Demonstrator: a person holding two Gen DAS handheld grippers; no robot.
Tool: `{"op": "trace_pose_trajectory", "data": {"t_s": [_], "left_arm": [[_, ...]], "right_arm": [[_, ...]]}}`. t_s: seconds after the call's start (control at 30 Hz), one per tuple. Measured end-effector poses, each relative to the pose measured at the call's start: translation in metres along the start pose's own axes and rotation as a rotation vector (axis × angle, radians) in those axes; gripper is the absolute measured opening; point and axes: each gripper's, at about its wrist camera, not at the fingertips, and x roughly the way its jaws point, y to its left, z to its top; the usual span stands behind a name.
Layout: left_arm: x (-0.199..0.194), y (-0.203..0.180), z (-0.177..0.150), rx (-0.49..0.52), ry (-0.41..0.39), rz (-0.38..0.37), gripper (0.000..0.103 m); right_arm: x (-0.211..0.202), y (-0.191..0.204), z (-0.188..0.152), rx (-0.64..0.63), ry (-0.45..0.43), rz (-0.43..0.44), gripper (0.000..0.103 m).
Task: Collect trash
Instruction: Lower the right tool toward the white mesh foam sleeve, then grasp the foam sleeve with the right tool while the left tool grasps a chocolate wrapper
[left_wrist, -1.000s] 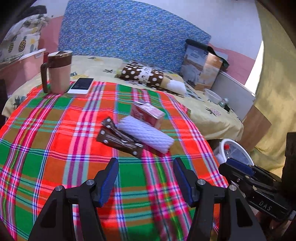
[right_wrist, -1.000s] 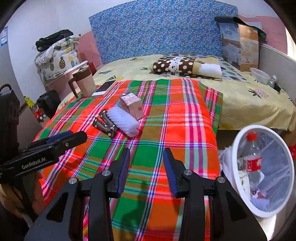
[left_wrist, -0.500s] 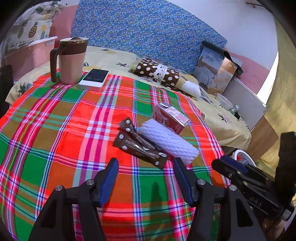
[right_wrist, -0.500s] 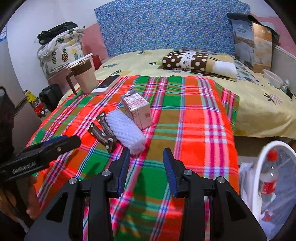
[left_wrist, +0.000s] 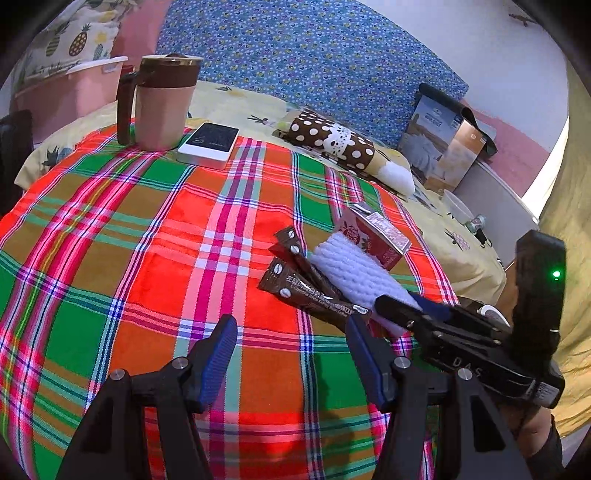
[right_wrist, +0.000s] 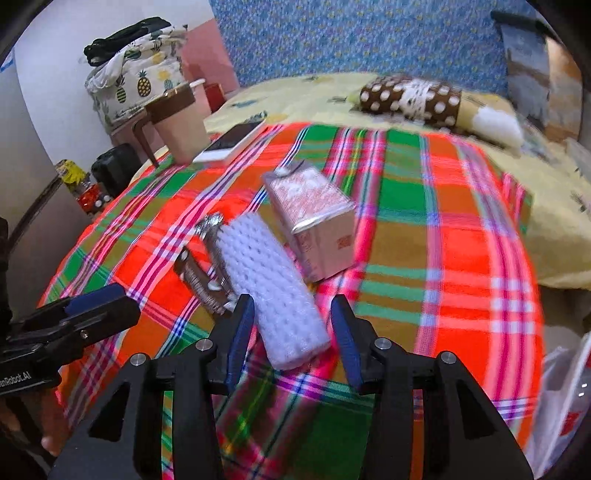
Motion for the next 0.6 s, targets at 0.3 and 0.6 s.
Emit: {"op": "trace_pose_trajectory", "data": {"t_s": [0.3,0.6], "left_arm": [[-0.011,0.007,-0.002,-0.022,-0.015,0.011,0.061],[0.001,-0.011,-0.004,-0.013,0.018,0.000,0.061]], "right_arm": [[-0.013,0.017,-0.011,0.028,0.020,0.107,0.027],[-0.040,0.002,-0.018,0.085,-0.054,0.063,0.027]]}}
